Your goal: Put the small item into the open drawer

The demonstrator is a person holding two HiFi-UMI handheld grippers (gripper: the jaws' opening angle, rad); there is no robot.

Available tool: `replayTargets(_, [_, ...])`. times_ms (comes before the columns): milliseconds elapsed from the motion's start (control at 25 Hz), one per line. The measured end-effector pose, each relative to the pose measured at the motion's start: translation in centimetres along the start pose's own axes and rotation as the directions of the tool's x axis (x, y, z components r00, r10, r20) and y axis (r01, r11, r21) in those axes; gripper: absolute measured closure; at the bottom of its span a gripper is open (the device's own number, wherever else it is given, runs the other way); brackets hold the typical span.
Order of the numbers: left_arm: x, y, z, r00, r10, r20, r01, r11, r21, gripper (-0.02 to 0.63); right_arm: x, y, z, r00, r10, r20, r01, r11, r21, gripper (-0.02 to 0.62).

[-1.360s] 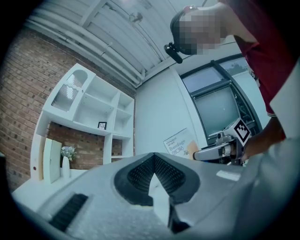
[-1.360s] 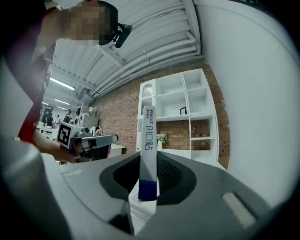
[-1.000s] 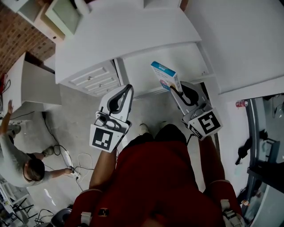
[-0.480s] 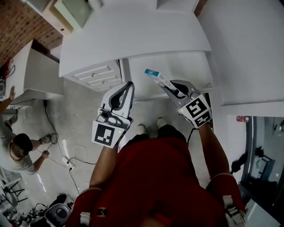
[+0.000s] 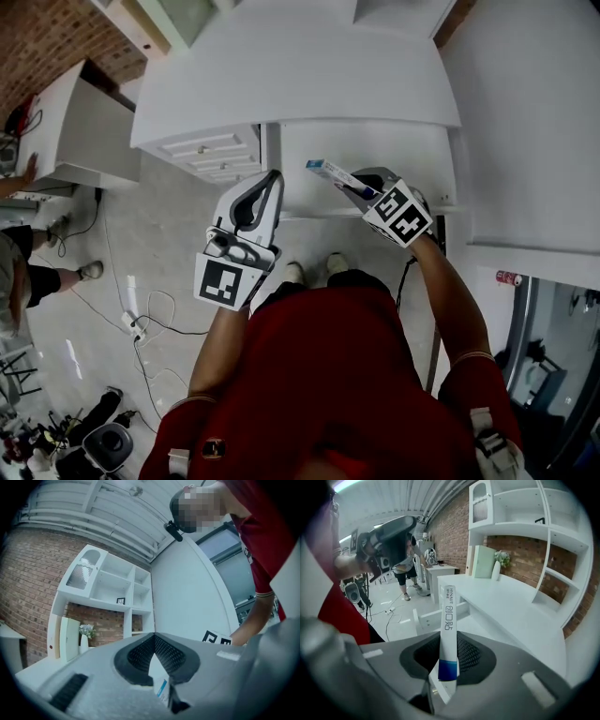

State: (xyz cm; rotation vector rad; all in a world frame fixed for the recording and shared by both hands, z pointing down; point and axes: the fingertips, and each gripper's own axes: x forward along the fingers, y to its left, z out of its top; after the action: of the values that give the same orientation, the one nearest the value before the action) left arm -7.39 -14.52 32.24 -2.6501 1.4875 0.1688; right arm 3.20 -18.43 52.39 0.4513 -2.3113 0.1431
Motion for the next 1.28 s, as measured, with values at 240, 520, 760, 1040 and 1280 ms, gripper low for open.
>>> replayTargets(240, [0.8,1.0,-0.5,0.999,0.045,-0.011,-0.045,0.999,0.009,0.607,3.4,-1.0,-2.4,0.990,0.074,-0.116,-0.077,0.997,-0.024,0.506])
replayTargets(520, [1.0,1.6,-1.2,0.995,0.091,-0.032,-0.090,0.996,0.024,0.607,6.6,-1.4,-4.7,0.965,0.138,-0.221,-0.155,0.986,-0.062,0.505])
replayTargets(760, [1.4,2.4,-2.0,0.992,0.115,-0.048,-0.114,0.993,0.019,0.607,8.5,-1.7,-6.1,0.941,0.143,-0.306,-0.184,0.977,-0.110,0.505])
replayTargets(1040, [1.9,3.2,-2.6,0.990,0.130,-0.054,-0.129,0.992,0.010,0.607,10.7,-2.1,-8.0,0.911,0.114,-0.395,-0.189,0.970,-0.156,0.505])
replayTargets(1280, [2.1,3.3,-3.0,0.989,0.133,-0.064,-0.133,0.991,0.006,0.607,11.5,-2.3,-8.9,0.895,0.118,-0.430,-0.199,0.969,-0.149,0.503])
